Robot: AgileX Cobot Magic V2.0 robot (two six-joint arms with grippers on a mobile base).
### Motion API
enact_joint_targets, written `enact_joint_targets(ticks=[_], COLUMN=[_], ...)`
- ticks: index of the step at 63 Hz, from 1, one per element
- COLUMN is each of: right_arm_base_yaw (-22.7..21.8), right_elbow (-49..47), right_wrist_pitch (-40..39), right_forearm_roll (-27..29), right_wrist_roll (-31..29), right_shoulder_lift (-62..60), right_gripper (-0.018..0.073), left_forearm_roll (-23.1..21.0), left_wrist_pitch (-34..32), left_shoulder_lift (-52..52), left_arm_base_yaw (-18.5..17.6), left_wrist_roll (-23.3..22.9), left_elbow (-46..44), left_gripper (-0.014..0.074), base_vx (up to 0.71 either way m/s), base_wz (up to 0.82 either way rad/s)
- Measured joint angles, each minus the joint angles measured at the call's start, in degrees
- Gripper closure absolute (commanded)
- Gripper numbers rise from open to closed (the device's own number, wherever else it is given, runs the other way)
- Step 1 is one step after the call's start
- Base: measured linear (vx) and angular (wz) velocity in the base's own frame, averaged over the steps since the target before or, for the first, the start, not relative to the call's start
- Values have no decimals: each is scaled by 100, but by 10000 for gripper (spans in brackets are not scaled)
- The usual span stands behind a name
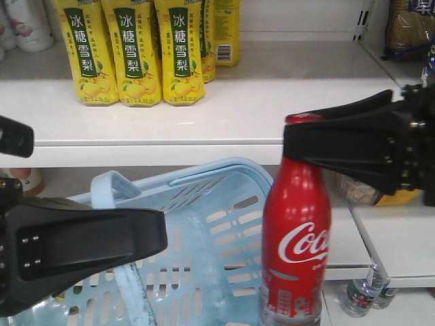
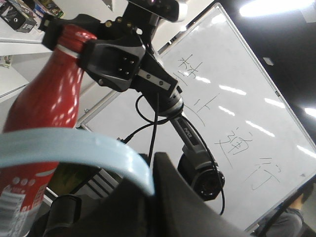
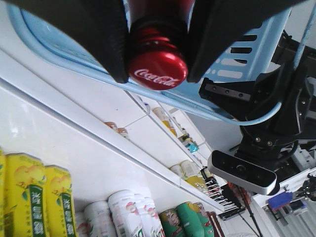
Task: Place coke in basket with both arms
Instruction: 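Lower the held bottle into the basket and open the right gripper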
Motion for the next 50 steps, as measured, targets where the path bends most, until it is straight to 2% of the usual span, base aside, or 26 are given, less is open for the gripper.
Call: enact_joint_targets(ticks=[14, 20, 31, 39, 50], right_arm_base_yaw=[945, 1144, 1255, 1255, 1255], right_elbow=[0, 0, 8, 8, 8], right_wrist_pitch=[1046, 1181, 1201, 1250, 1250], right_forearm_roll=[0, 0, 0, 0, 0], right_wrist_roll=[-56, -33, -10, -10, -10], right_shoulder_lift=[305, 428, 599, 601, 601], right_gripper=[561, 554, 506, 424, 239], left_forearm_roll=[0, 0, 0, 0, 0], left_wrist_pitch=[0, 0, 0, 0, 0], left_shoulder_lift=[0, 0, 0, 0, 0], left_arm_base_yaw=[0, 0, 0, 0, 0], left_wrist_roll=[0, 0, 0, 0, 0], left_elbow=[0, 0, 0, 0, 0], left_gripper=[602, 602, 602, 602, 602], base_vx=[0, 0, 0, 0, 0], base_wz=[0, 0, 0, 0, 0])
